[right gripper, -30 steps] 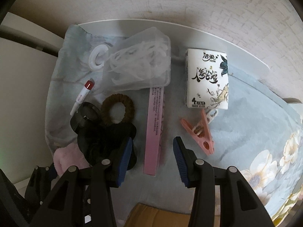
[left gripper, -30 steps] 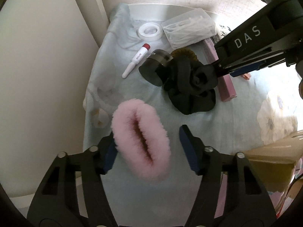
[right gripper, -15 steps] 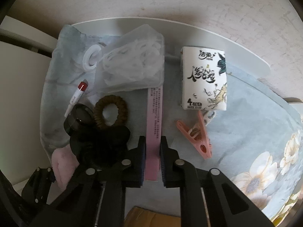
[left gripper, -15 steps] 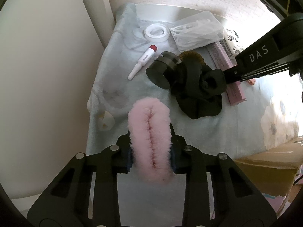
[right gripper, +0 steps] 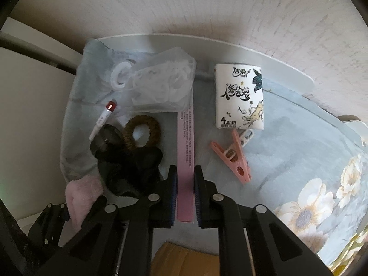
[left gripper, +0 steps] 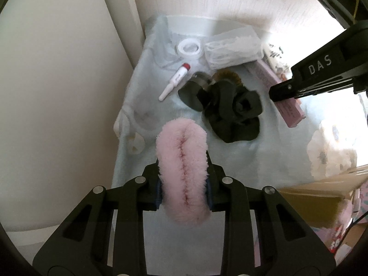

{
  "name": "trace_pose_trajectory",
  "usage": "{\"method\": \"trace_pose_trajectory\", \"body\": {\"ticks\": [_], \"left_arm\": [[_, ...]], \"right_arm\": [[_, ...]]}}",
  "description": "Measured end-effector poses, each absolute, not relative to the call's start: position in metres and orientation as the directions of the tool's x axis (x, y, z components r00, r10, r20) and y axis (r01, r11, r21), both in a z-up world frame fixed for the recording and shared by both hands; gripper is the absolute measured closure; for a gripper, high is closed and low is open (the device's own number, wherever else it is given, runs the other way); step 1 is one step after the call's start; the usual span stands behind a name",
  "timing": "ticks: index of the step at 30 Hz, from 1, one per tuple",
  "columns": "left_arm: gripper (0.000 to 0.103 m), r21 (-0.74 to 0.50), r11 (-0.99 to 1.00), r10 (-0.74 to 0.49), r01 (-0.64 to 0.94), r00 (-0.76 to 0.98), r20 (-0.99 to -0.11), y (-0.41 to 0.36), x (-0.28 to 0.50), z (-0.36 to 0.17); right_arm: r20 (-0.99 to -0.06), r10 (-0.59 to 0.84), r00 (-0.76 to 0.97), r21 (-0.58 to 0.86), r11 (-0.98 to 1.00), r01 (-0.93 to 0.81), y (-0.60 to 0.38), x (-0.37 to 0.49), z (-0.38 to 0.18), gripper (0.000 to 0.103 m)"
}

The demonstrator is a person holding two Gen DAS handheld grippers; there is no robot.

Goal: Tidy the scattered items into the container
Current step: 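Grasp the pink fuzzy ring with the left tool while the right tool grasps the pink comb, then carry the pink ring and pink comb over the cardboard box with both tools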

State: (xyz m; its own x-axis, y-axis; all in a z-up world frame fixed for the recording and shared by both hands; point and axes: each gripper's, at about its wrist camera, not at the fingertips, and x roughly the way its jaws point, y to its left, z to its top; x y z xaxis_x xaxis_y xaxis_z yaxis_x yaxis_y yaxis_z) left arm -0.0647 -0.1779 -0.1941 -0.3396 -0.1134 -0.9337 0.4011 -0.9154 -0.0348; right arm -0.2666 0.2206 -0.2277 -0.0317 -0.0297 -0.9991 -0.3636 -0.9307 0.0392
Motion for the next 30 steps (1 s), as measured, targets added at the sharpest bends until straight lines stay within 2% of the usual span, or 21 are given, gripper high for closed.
{"method": "trace_pose_trajectory", "body": {"ticks": [8,10,14,22,25,30], "left_arm": [[0.078,-0.028,-0.915,-0.141,0.402,-0.385,-0.912,-0.162,-0.080,-0.156],[0.078,-0.012,-0.915,-0.160,0.403,-0.391,-0.906,-0.150,-0.047,-0.149],[0.078,-0.008,-0.910,-0.175,0.415,-0.401,-0.899,-0.131,-0.030,-0.136],[0.078,-0.016,-0.904,-0.186,0.427,-0.428,-0.884,-0.129,-0.026,-0.137],[0.078,-0.017,-0.908,-0.191,0.418,-0.450,-0.873,-0.121,-0.018,-0.119],[0.078,-0.021,-0.920,-0.190,0.392,-0.491,-0.850,-0.099,-0.007,-0.088]], "right_arm": [[-0.996,-0.036,-0.079,0.063,-0.929,-0.365,0.221,-0.251,-0.192,0.090],[-0.995,-0.035,-0.092,0.066,-0.929,-0.365,0.221,-0.245,-0.182,0.090],[-0.993,-0.035,-0.113,0.075,-0.926,-0.370,0.229,-0.227,-0.169,0.090],[-0.987,-0.049,-0.156,0.107,-0.915,-0.388,0.208,-0.198,-0.166,0.090],[-0.982,-0.050,-0.183,0.120,-0.912,-0.392,0.205,-0.197,-0.166,0.090],[-0.970,-0.054,-0.236,0.146,-0.908,-0.392,0.208,-0.163,-0.131,0.090]]}}
